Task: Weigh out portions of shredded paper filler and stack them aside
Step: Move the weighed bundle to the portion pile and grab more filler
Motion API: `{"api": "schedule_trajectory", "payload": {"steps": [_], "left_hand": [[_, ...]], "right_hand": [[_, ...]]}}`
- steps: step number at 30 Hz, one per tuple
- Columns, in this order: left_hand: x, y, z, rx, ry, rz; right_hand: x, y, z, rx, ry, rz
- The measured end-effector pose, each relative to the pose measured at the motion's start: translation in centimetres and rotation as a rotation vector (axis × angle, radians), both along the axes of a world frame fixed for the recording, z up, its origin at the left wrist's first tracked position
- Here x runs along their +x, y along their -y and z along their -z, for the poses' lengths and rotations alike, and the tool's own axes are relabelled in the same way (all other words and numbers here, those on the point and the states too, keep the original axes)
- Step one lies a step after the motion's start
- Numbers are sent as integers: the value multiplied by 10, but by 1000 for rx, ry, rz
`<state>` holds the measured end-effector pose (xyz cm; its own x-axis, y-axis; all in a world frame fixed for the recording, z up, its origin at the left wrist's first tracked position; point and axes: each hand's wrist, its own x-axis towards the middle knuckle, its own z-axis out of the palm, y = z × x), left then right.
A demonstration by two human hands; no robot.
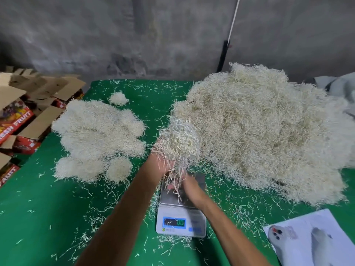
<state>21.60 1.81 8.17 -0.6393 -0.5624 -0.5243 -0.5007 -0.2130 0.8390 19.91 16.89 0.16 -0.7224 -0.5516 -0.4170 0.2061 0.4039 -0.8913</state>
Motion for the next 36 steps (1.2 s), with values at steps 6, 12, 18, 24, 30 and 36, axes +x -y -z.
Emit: {"api": "schedule_trajectory", "payload": {"steps": [6, 12, 18, 24, 30, 36], "left_hand": [[-12, -4, 3, -27, -66, 171], [-5, -35, 36, -108, -17, 44], [19, -23, 53, 76, -108, -80], [50, -4, 94, 355, 16, -268], [66, 9, 115, 312, 14, -166], [60, 14, 120, 285, -88, -61]], "right_hand": [[-9, -5, 7, -467, 362, 356], [-35, -7, -21, -452, 411, 203], [-43, -1, -23, -212, -127, 201], [-36, -23, 10, 224, -371, -89], [-39, -56, 31, 288, -603, 280], [-27, -51, 35, 249, -597, 297]]}}
